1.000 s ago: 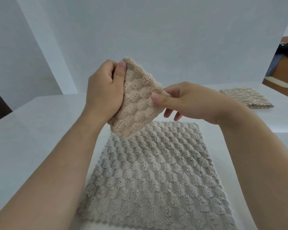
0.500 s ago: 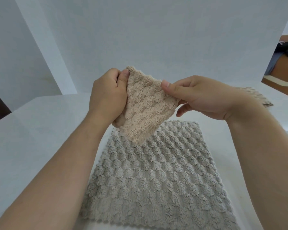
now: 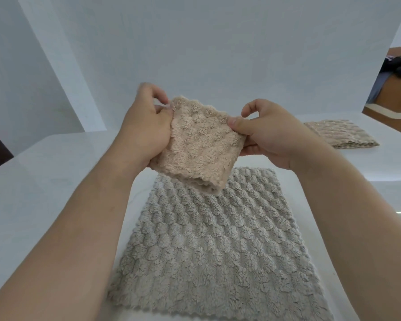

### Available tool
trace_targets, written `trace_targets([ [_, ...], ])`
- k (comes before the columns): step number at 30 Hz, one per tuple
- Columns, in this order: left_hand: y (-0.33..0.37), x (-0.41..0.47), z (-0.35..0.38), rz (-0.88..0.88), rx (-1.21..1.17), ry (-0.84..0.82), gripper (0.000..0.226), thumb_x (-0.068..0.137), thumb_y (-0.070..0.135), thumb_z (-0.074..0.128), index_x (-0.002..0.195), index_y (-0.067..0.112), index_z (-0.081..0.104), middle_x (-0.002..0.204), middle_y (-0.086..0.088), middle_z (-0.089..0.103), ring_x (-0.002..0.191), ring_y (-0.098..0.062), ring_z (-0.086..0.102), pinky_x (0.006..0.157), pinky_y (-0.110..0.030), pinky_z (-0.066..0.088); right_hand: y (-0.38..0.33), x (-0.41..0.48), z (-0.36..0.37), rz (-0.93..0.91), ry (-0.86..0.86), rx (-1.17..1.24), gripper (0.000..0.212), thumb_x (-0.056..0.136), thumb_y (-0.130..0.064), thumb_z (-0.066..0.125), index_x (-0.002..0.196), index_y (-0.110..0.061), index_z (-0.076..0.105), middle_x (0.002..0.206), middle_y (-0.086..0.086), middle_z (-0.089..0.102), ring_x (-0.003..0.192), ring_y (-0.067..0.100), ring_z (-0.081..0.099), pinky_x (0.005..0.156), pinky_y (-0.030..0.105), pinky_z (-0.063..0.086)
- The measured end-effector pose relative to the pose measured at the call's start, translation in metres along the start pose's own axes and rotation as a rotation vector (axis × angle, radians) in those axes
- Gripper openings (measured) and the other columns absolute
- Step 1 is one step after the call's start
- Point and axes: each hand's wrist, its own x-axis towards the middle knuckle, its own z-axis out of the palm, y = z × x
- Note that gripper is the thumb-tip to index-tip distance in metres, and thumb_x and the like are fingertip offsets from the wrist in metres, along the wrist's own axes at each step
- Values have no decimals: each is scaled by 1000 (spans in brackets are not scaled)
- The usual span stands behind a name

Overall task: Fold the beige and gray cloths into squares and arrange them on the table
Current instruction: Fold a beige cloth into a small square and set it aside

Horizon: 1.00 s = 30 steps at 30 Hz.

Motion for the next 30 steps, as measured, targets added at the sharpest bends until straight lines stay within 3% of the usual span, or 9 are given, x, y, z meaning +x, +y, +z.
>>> trace_targets([
  [4,9,-10,5,21,78,-69,34,99,6,45,84,24,70,59,15,58,47,-14,41,45,-22,34,9,4,6,41,42,-34,25,97,-18,68,92,-18,43,99,19,65,71,29,67,61,41,60],
  [7,13,-13,6,-20,47,-150,21,102,24,53,98,23,74,76,-3,60,61,-20,49,56,-29,43,16,6,13,77,72,-22,25,100,-20,64,89,-17,42,101,20,64,72,29,68,59,44,61],
  [9,14,-14,5,-26,22,-187,16,98,34,63,105,23,73,91,0,68,73,-25,64,72,-36,56,21,7,18,89,92,-13,24,100,-23,64,89,-16,44,101,19,66,69,25,68,56,39,61],
  [12,13,-13,5,-117,-59,-196,22,92,28,73,114,24,70,106,-2,73,91,-28,74,86,-48,61,24,5,25,109,79,-51,22,101,-30,62,92,-13,51,98,13,69,65,20,67,52,30,57],
  [15,9,-8,4,-219,-106,-131,28,93,23,72,120,18,67,106,-8,73,90,-25,74,85,-44,61,22,2,31,189,-2,-96,30,104,-38,54,113,-10,55,110,10,63,61,19,70,57,30,60],
  [18,3,-1,1,-290,-155,-39,33,93,22,71,125,13,64,108,-9,71,83,-17,72,70,-31,59,17,-2,34,209,-76,-143,23,105,-28,51,122,-15,56,119,7,56,55,16,72,75,45,64],
  [21,-3,4,-2,-334,-227,36,39,93,20,71,129,8,61,111,-12,70,89,-19,72,77,-32,60,12,-4,35,201,-166,-122,30,97,-8,48,123,-16,58,122,9,58,70,26,76,82,52,62],
  [24,-4,5,-2,-340,-291,105,39,94,17,70,130,7,59,109,-11,70,79,-16,71,67,-28,59,12,-7,37,208,-287,-176,46,87,-3,60,128,-21,54,118,13,68,90,31,77,85,47,62],
  [30,-5,8,0,-335,-349,182,44,94,17,69,135,8,57,108,-10,69,84,-15,72,65,-25,60,18,-8,51,188,-209,-291,47,89,-27,71,130,-26,48,117,3,68,85,24,78,77,44,64],
])
